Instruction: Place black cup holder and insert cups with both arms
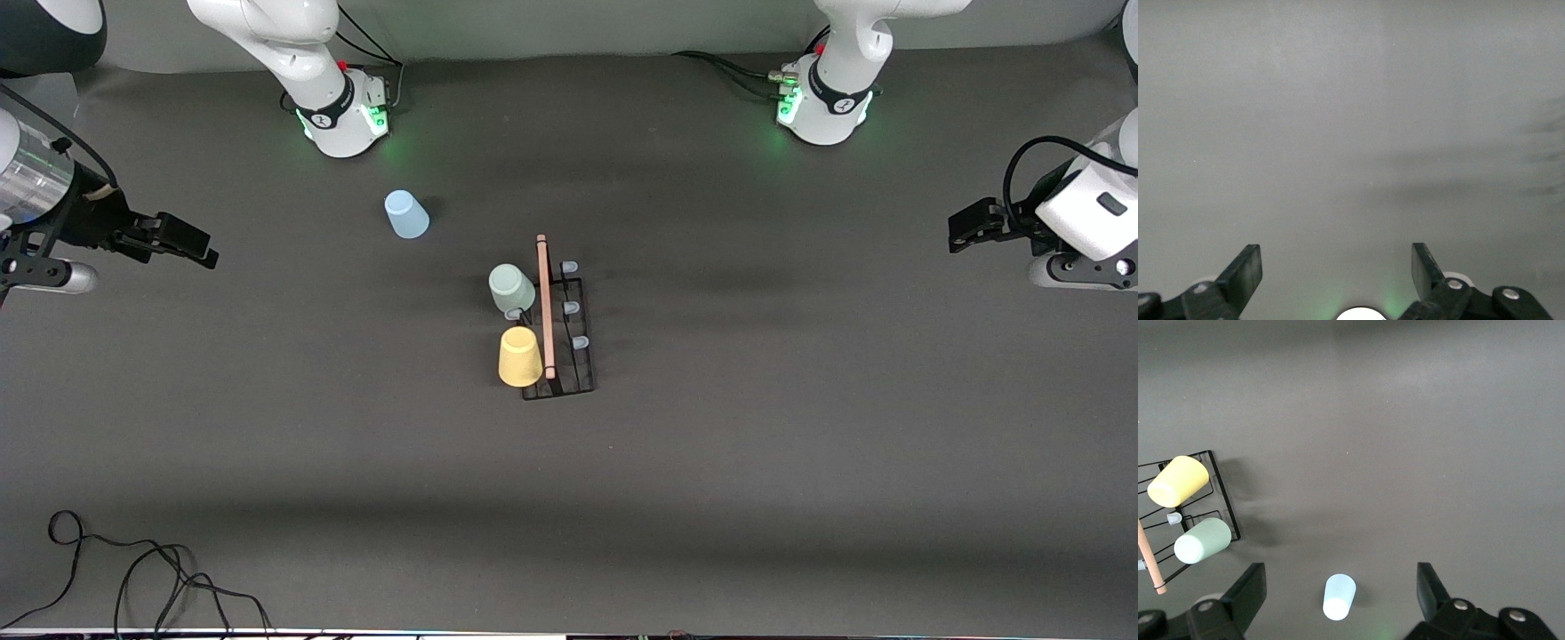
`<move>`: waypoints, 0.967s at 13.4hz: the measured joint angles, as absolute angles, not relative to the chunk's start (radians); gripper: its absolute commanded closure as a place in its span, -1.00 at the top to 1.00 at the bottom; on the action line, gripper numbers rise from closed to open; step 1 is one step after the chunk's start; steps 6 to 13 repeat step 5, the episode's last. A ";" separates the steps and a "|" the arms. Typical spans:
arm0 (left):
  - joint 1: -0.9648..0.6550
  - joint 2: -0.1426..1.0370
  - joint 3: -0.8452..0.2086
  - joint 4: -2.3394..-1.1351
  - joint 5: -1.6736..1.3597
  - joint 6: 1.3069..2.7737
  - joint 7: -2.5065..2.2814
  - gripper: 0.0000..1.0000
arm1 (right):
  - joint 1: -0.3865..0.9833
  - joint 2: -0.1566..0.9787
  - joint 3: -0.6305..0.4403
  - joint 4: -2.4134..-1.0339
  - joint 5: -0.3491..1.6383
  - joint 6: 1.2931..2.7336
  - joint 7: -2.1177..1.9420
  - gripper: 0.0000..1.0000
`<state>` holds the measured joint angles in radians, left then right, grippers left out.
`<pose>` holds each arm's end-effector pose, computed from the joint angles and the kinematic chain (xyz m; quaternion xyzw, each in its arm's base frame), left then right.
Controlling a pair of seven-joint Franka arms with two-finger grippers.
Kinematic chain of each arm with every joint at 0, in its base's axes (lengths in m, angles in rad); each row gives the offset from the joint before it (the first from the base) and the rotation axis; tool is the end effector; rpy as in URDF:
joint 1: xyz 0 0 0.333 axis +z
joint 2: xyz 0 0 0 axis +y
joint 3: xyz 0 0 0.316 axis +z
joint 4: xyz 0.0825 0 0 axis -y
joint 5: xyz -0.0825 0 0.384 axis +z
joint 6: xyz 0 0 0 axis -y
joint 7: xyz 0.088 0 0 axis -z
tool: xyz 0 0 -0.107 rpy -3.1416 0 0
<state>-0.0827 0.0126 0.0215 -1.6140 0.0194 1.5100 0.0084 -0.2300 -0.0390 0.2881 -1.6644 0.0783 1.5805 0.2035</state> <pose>0.5485 -0.0315 0.5924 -0.9976 0.0347 0.0580 0.0114 0.5400 0.0426 0.6019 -0.9964 0.0741 0.0274 0.0303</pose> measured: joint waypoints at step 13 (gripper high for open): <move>-0.083 0.012 0.022 -1.611 0.019 1.519 0.008 1.00 | -0.212 -0.063 0.293 -1.662 0.034 1.567 0.156 1.00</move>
